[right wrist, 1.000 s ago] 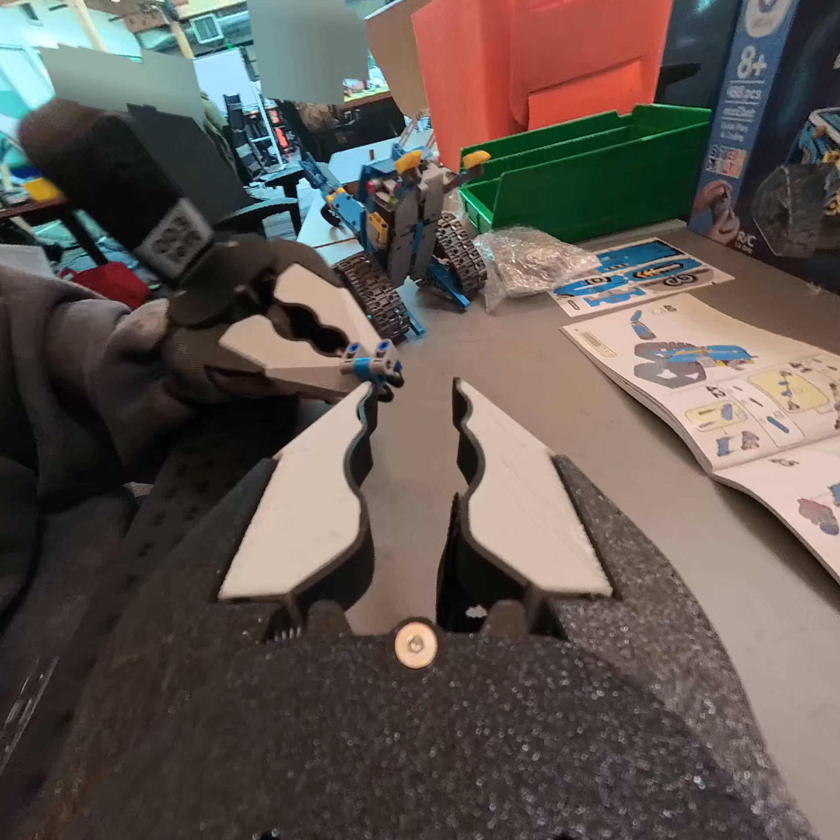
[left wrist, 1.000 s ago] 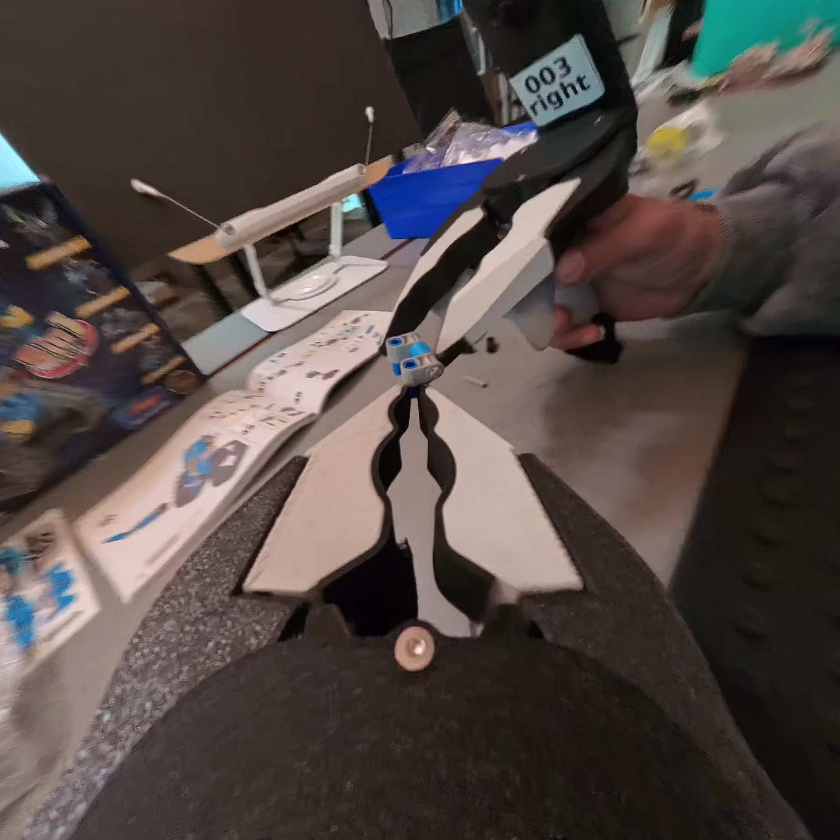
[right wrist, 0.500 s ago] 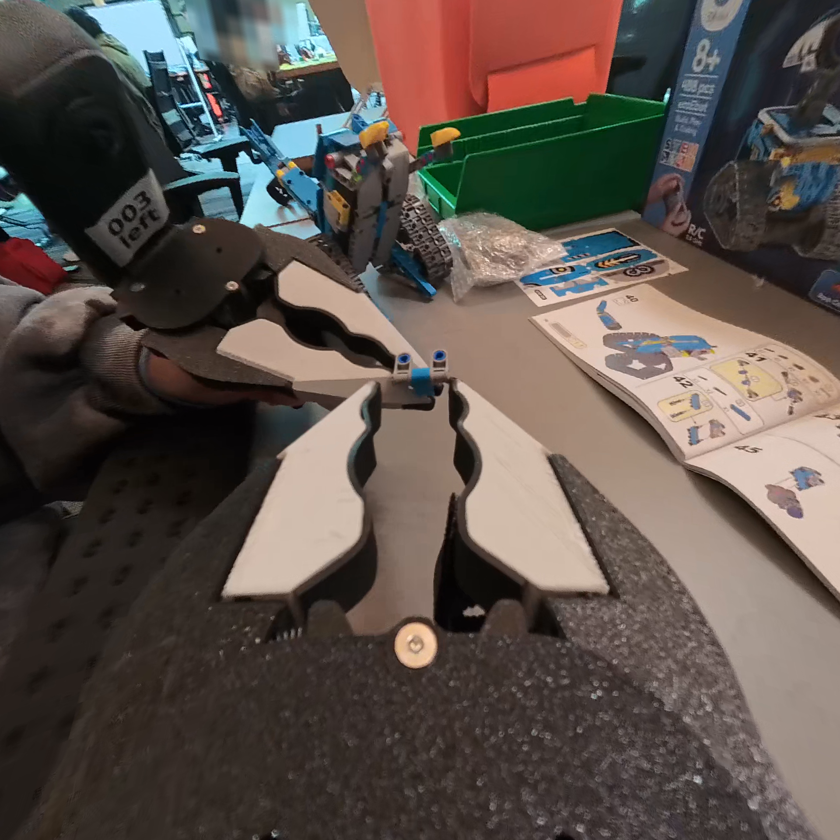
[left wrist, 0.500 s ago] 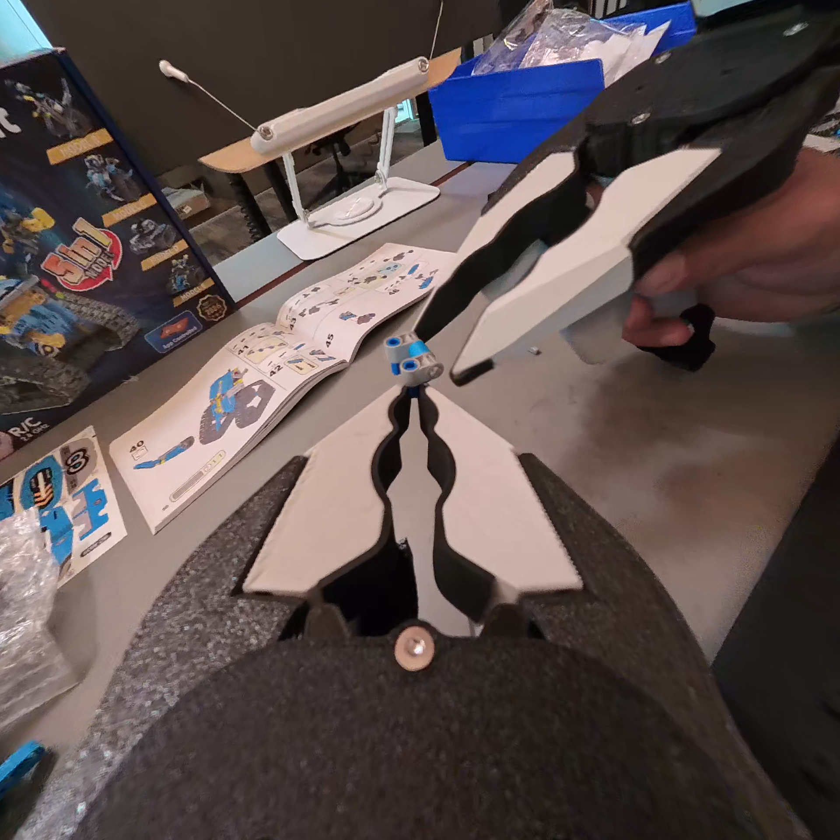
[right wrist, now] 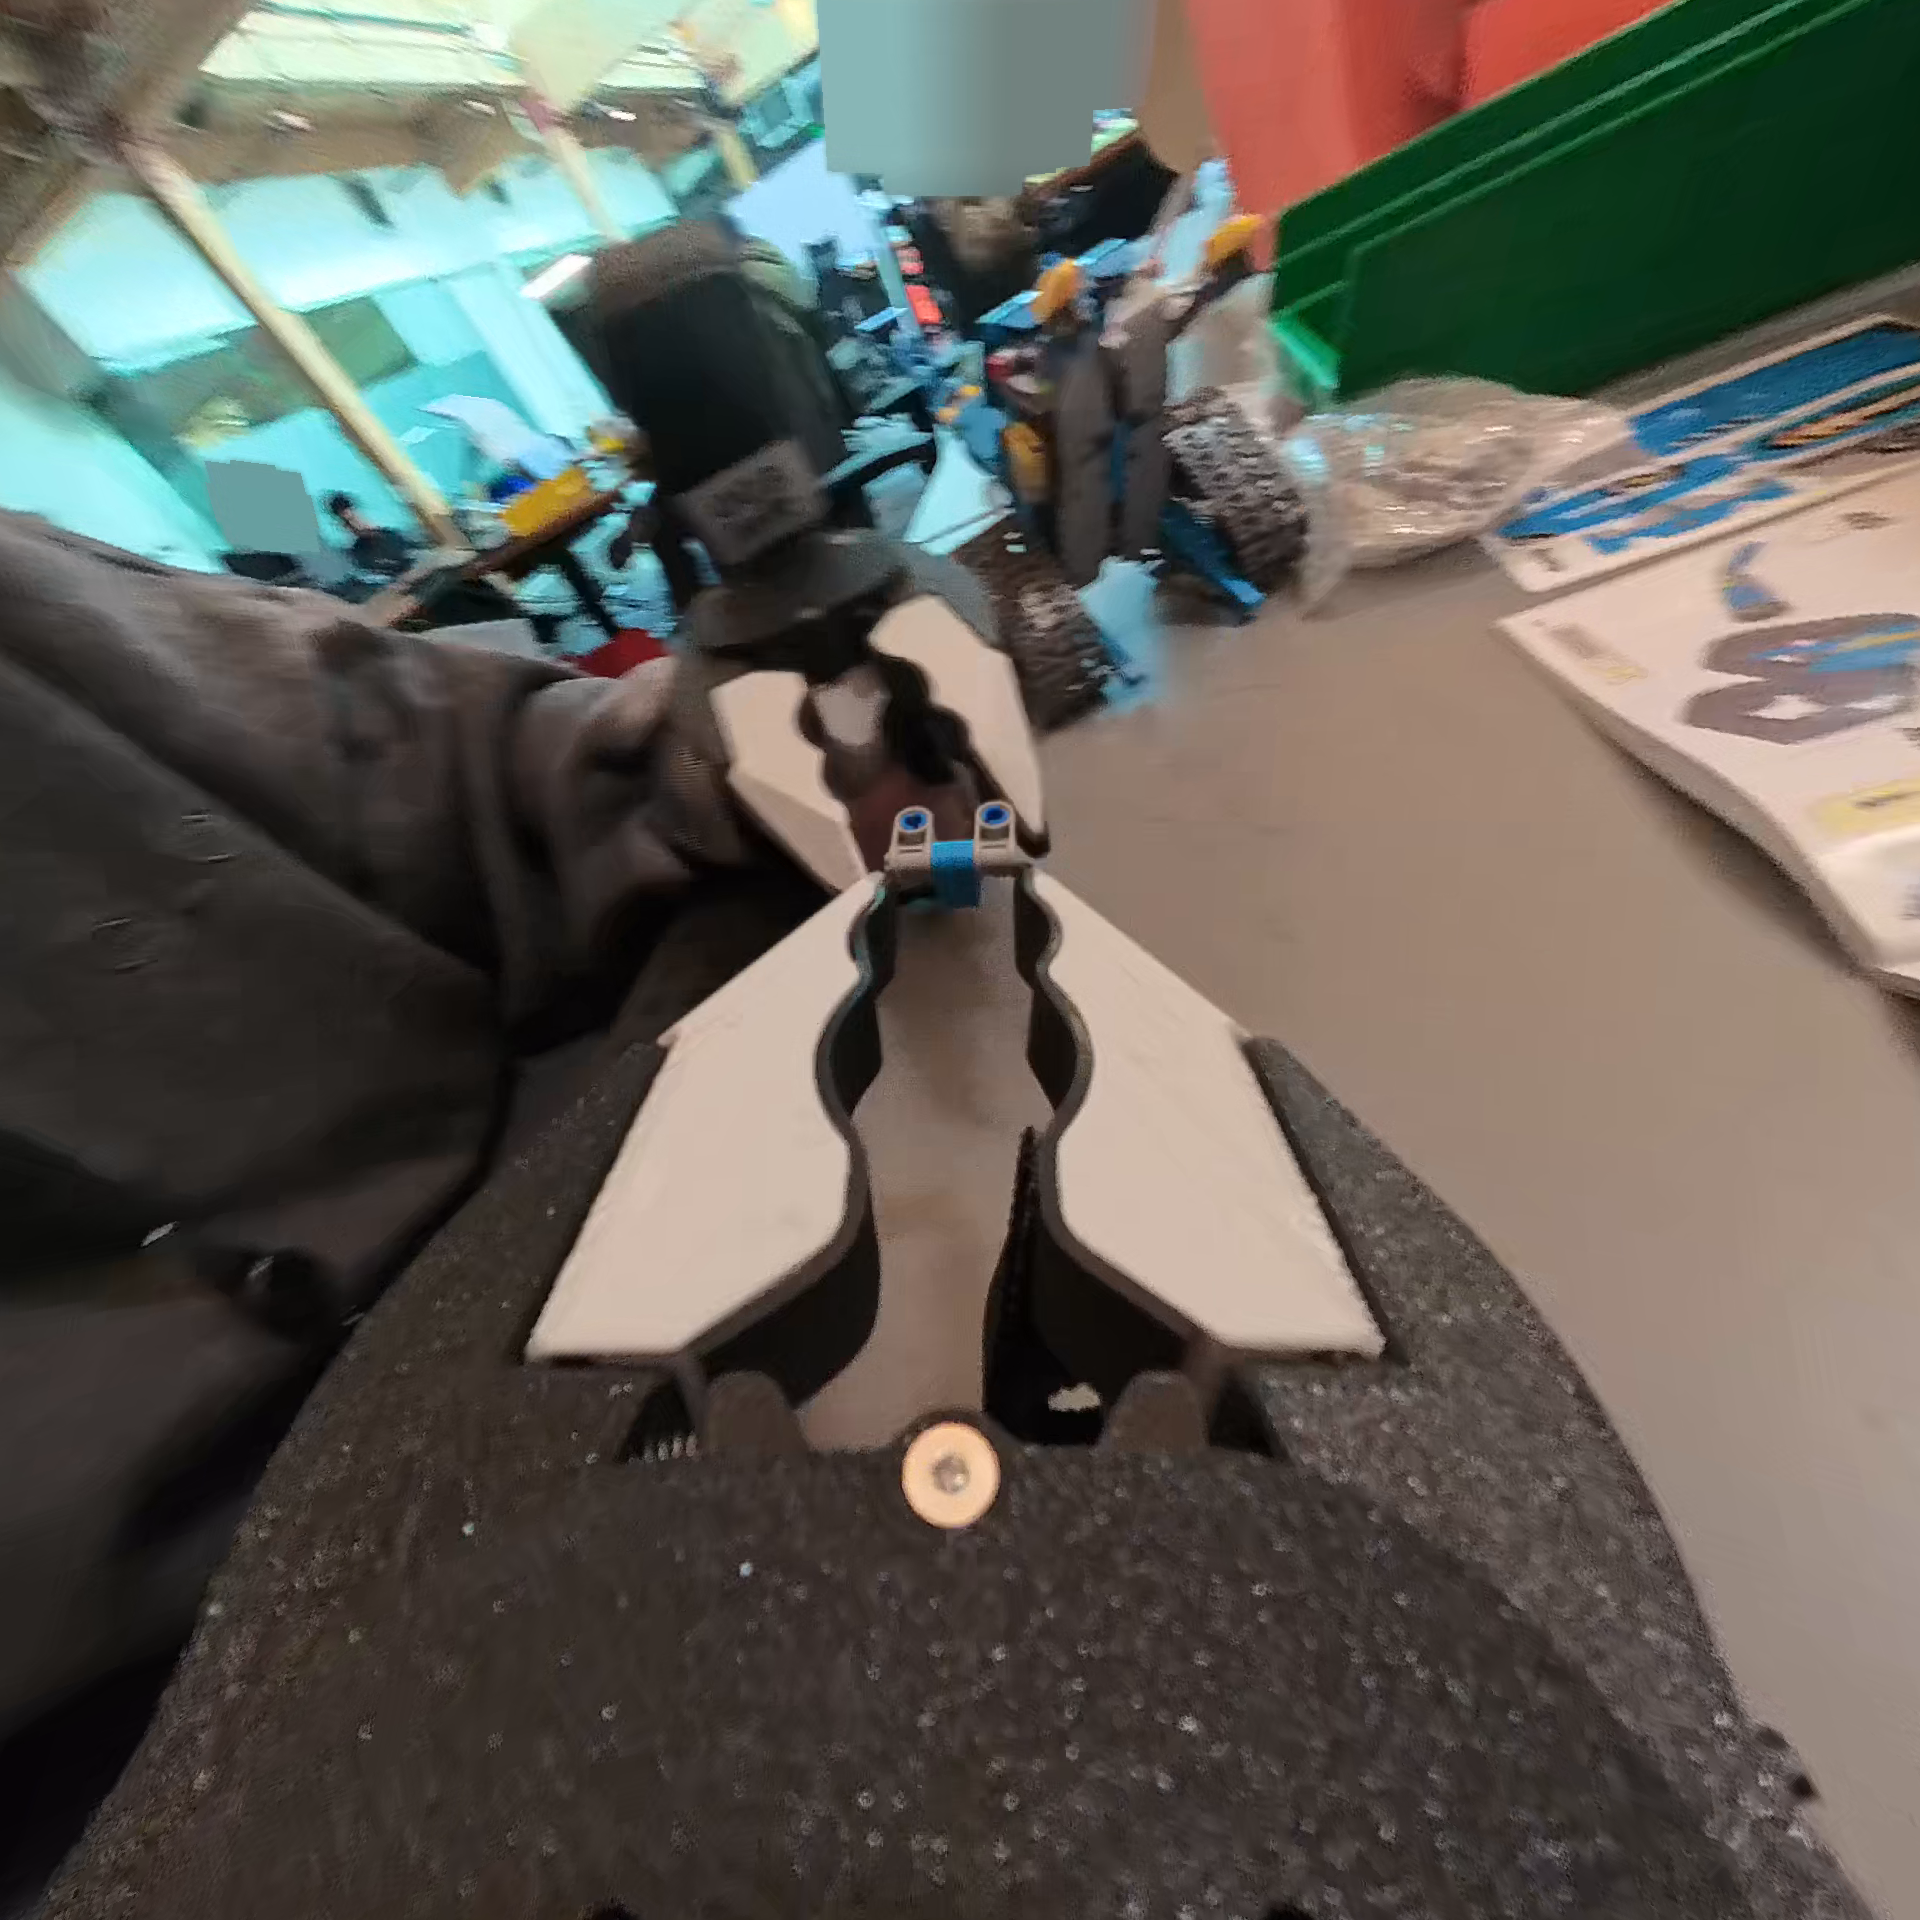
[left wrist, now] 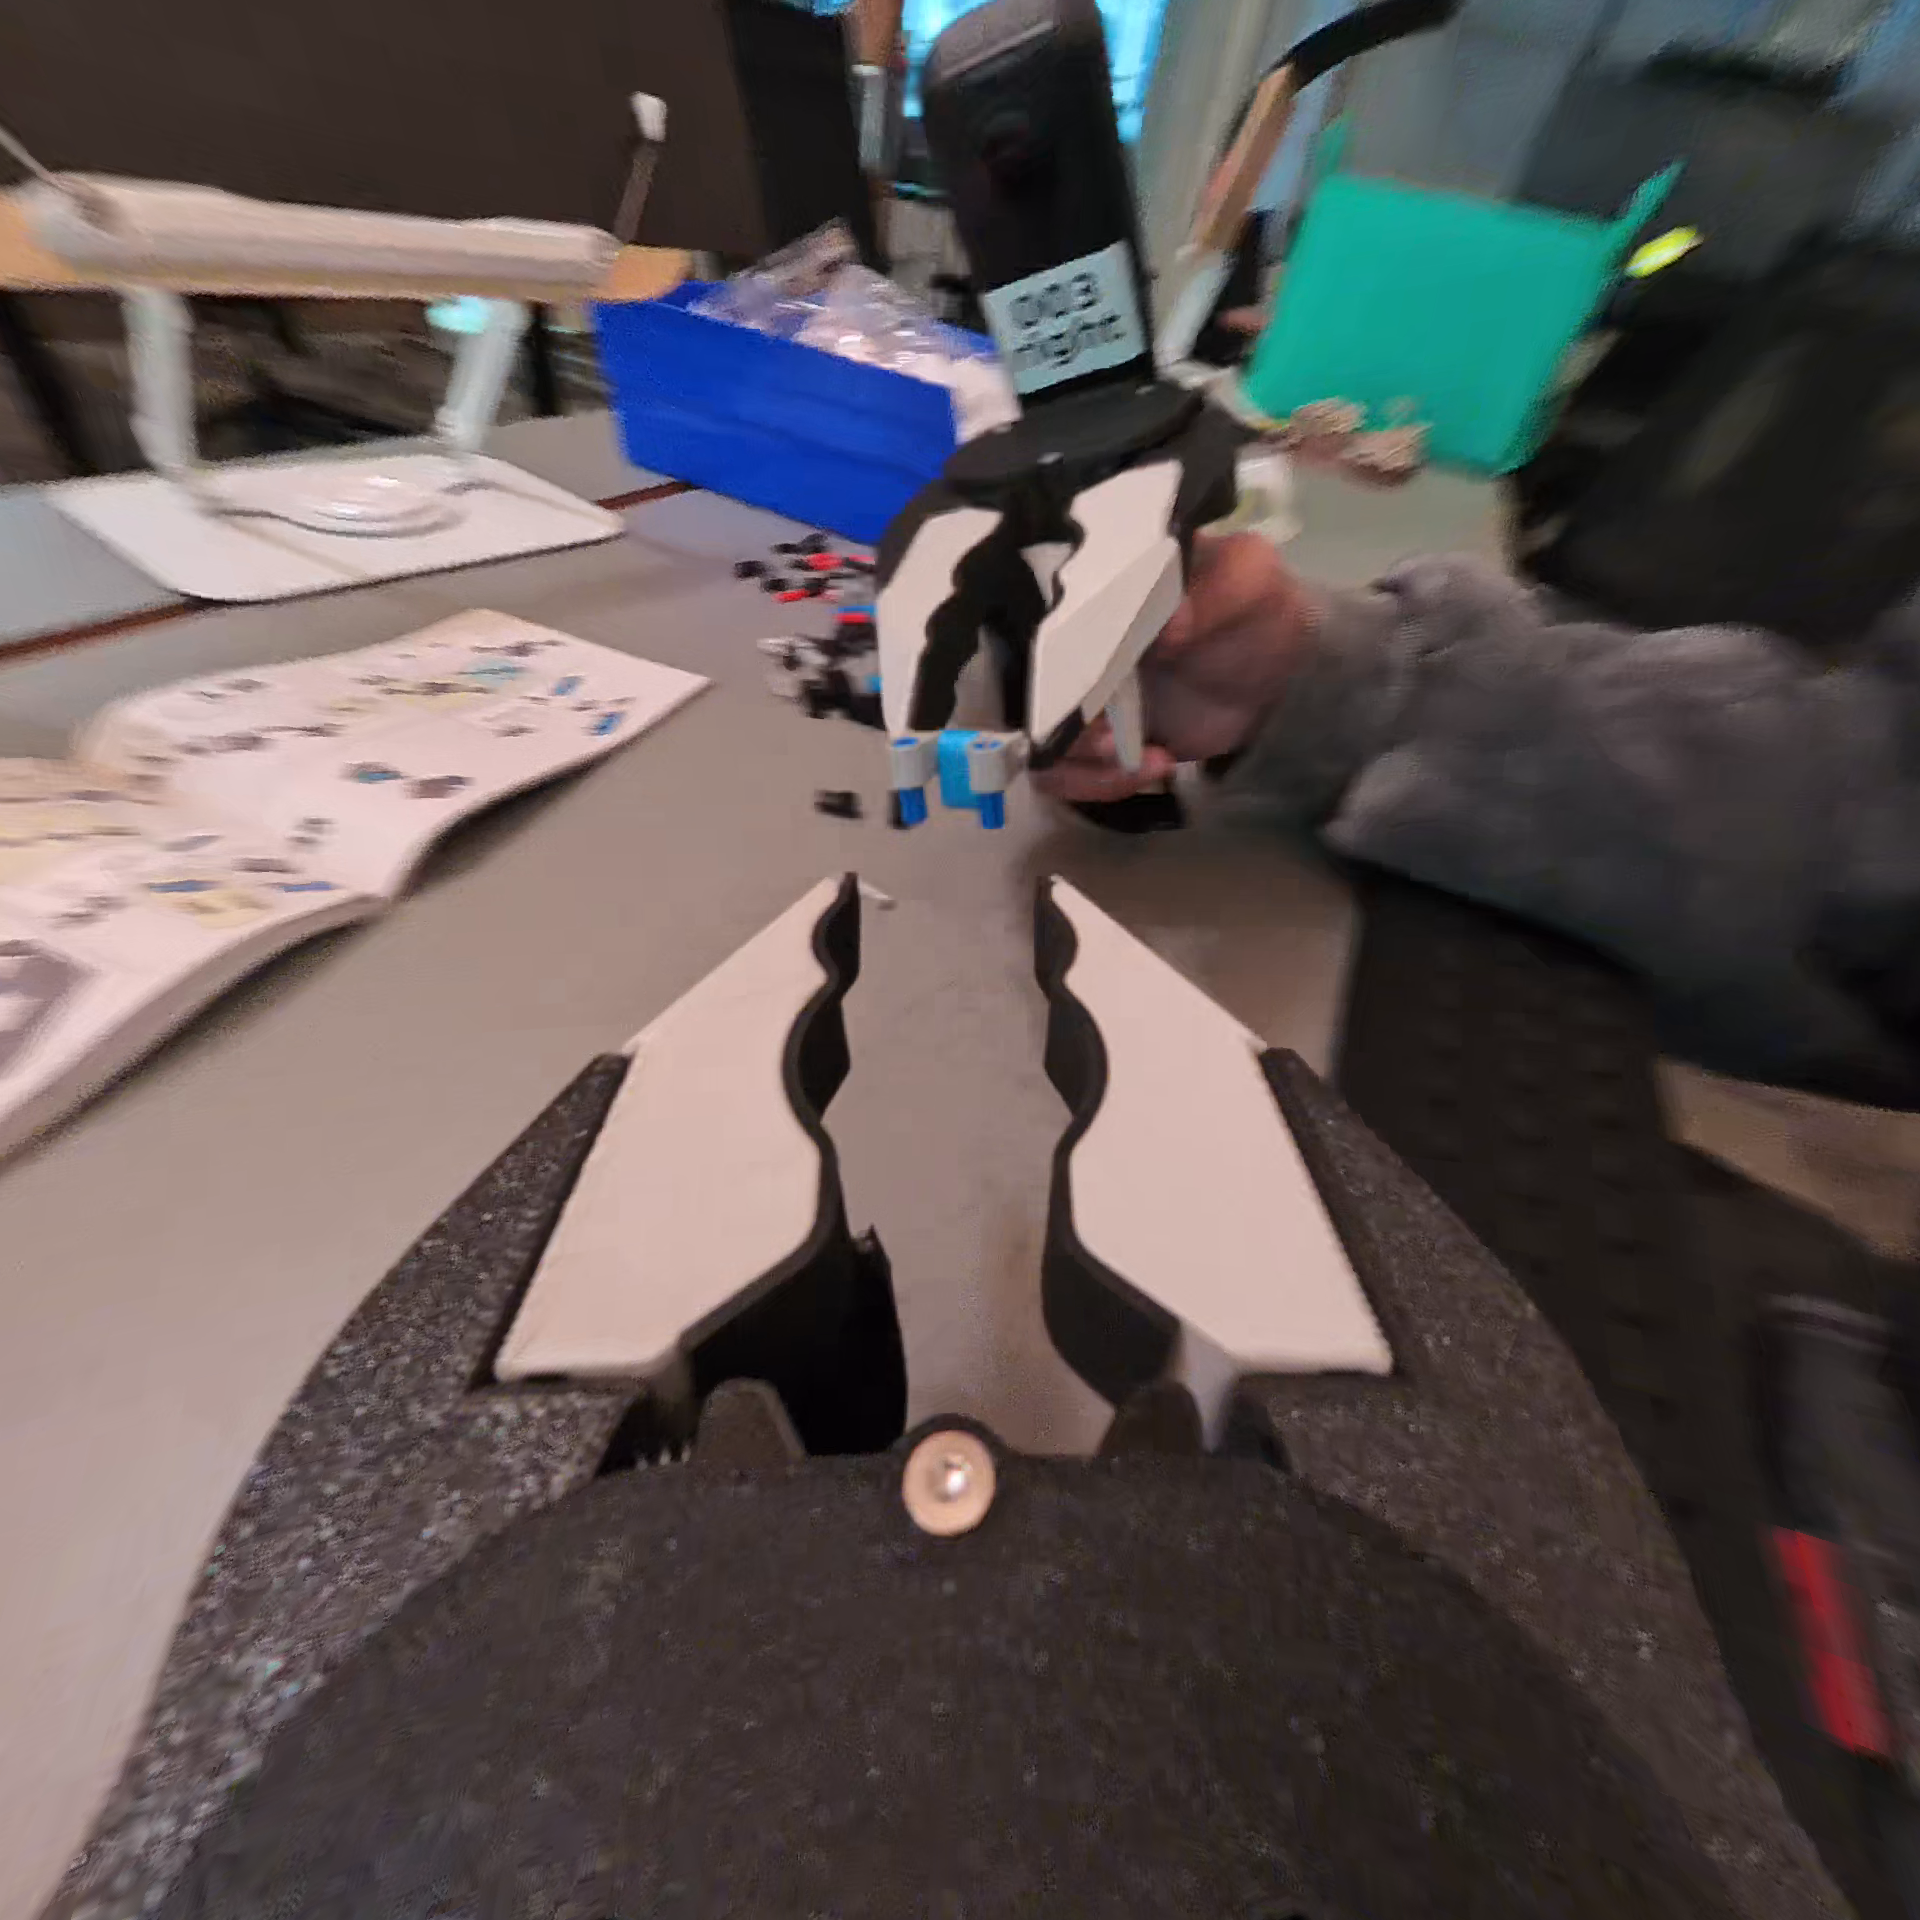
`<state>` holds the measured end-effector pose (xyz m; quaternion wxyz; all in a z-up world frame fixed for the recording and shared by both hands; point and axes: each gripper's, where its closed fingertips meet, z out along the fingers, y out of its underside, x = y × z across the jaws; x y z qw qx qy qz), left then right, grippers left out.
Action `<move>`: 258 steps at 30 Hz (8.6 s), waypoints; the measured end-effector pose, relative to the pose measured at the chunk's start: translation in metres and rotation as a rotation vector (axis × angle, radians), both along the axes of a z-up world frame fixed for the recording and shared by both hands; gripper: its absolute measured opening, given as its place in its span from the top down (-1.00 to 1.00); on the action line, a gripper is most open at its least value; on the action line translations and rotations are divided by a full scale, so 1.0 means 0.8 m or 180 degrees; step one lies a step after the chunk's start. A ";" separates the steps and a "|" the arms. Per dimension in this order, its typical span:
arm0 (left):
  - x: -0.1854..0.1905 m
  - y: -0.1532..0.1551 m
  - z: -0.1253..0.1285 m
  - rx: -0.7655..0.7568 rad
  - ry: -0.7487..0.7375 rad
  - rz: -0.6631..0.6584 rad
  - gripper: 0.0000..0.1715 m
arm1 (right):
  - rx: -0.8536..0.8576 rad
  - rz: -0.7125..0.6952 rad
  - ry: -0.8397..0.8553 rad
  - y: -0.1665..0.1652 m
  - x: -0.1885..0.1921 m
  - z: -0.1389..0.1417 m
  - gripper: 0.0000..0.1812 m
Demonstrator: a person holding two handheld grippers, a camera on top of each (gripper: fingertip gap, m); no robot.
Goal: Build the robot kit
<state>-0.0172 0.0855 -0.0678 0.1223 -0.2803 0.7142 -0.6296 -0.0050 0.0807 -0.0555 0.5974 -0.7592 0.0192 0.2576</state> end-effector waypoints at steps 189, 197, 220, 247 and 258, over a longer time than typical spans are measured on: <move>-0.006 0.067 -0.034 0.0960 -0.0396 0.0610 0.64 | -0.0925 -0.3078 -0.0595 -0.123 0.189 -0.040 0.76; -0.007 0.073 -0.028 0.1339 -0.0936 0.0913 0.64 | -0.1019 -0.2562 -0.0206 -0.108 0.164 -0.066 0.70; -0.017 0.038 -0.046 0.1371 -0.0719 0.0376 0.64 | -0.1825 -0.1485 -0.1373 -0.128 0.109 -0.133 0.84; -0.065 0.044 0.100 0.0224 -0.2270 0.1078 0.76 | 0.1198 0.0315 0.1954 0.066 -0.095 0.084 0.85; -0.043 0.048 0.074 0.0663 -0.2069 0.1153 0.93 | 0.1048 -0.0367 0.1499 0.061 -0.052 0.069 0.76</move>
